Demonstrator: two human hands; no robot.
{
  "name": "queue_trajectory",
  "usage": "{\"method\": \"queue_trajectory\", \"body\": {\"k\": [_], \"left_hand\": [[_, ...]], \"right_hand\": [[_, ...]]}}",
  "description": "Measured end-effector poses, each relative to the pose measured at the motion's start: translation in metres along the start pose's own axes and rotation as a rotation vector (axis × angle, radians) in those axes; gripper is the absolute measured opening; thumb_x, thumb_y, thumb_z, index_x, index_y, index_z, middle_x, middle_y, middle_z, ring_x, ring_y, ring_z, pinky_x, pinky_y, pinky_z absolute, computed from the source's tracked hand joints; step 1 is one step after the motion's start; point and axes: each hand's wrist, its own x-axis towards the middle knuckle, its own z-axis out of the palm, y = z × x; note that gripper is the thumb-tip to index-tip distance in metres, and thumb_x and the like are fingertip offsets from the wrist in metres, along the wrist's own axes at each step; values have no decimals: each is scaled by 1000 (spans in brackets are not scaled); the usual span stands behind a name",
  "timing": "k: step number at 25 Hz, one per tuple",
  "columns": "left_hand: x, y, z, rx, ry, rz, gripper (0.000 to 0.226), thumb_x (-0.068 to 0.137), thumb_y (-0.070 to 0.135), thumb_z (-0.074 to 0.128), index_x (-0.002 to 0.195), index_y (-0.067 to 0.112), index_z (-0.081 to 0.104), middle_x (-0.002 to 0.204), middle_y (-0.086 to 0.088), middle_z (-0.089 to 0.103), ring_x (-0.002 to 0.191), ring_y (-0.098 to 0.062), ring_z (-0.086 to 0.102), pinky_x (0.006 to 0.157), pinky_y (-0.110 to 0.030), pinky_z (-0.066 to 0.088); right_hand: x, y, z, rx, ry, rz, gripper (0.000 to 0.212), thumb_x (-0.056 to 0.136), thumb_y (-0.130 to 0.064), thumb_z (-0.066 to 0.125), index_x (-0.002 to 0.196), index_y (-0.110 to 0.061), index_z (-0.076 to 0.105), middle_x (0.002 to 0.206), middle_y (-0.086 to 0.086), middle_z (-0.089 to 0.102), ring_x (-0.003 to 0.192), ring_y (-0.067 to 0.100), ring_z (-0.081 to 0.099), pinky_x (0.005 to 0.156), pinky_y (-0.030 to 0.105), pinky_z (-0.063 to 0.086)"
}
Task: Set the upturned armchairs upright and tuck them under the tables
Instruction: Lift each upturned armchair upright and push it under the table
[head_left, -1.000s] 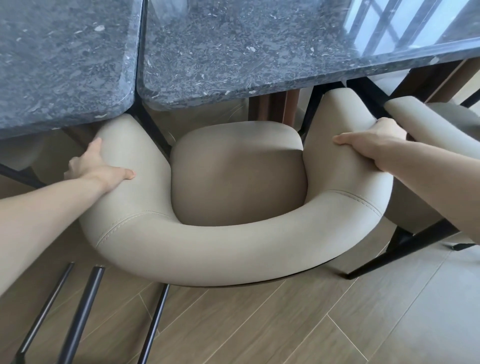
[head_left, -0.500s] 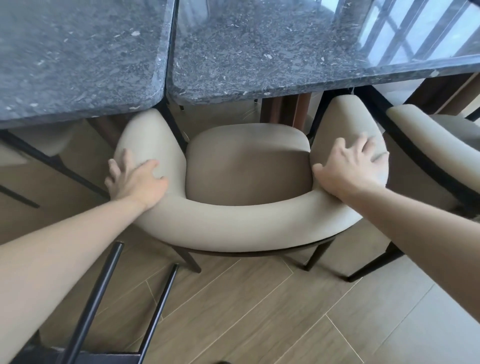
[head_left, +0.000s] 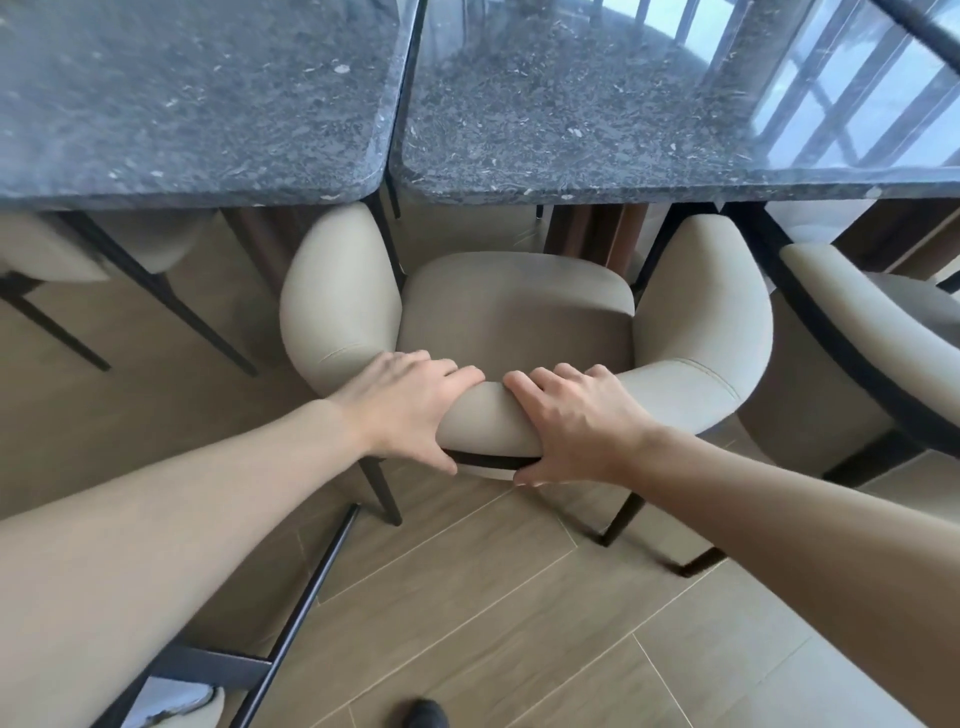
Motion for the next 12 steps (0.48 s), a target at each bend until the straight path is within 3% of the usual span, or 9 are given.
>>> {"method": "queue_trajectory", "body": {"k": [6,12], "left_hand": [[0,6,-10,36,-31,-35,85,61,76,72,128,30,46,105,8,66,95,-28,67,75,-36,49],[0,16,-11,57,-30,-30,83,61,76,72,125,29,47,103,7,66,93,-29,67,67,-34,40]], "right_hand": [[-1,1,1,18,-3,-8,81,62,-70,70,120,-22,40,99,-4,55,91,24,56,66,35,37],[-10,5,-3,20,-44,-9,83,62,-71,71,123,-23,40,102,-4,55,94,24,57,68,36,42]]}}
